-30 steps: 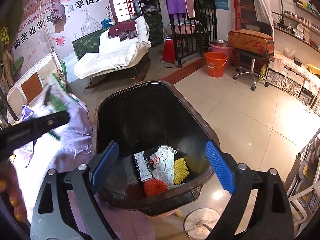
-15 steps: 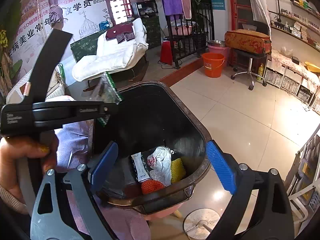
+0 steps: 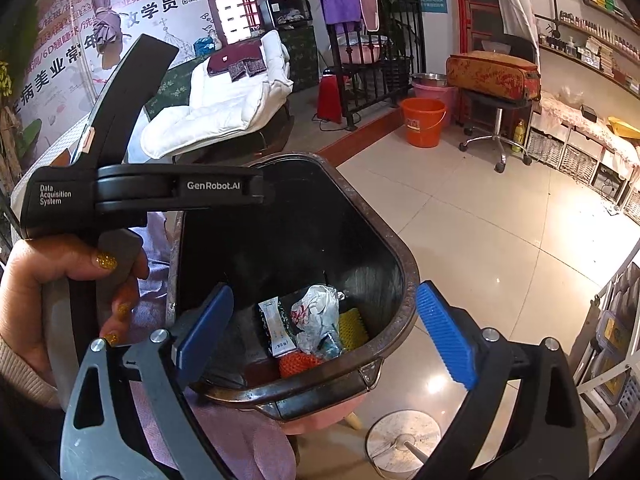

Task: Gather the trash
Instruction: 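Carry the clear candy wrapper over the black bin and open the left tool, then bring both tools back over the bed toward the remaining trash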

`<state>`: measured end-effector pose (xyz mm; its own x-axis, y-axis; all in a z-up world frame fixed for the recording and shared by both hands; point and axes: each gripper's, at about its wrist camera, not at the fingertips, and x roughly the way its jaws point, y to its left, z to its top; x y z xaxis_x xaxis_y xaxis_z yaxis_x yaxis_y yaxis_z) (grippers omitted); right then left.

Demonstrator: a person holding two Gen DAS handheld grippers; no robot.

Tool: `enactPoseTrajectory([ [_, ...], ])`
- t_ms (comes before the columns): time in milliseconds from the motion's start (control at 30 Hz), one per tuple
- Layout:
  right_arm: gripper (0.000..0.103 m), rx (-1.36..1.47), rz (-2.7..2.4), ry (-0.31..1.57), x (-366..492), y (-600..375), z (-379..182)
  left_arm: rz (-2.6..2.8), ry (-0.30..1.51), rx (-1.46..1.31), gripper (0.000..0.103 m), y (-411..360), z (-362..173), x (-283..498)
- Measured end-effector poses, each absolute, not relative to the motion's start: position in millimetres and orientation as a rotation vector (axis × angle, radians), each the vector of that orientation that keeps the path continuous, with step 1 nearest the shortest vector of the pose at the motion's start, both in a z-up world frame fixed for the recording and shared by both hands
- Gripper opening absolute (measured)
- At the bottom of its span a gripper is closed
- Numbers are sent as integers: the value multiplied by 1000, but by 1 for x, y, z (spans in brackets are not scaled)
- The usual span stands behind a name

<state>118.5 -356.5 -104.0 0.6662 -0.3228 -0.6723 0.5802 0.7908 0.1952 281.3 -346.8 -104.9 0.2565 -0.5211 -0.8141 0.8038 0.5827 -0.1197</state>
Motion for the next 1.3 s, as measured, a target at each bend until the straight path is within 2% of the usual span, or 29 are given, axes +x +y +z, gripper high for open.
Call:
enactPoseTrajectory([
  [600, 92, 375, -473, 657, 119, -339, -99, -804, 827, 221, 86, -274, -62, 263],
  [867, 93, 338, -342, 647, 131, -315, -84, -613, 729, 193, 88, -193, -46, 245],
  [1300, 93, 204, 70, 704, 191, -215, -52, -121, 672, 144, 88, -19, -36, 239],
])
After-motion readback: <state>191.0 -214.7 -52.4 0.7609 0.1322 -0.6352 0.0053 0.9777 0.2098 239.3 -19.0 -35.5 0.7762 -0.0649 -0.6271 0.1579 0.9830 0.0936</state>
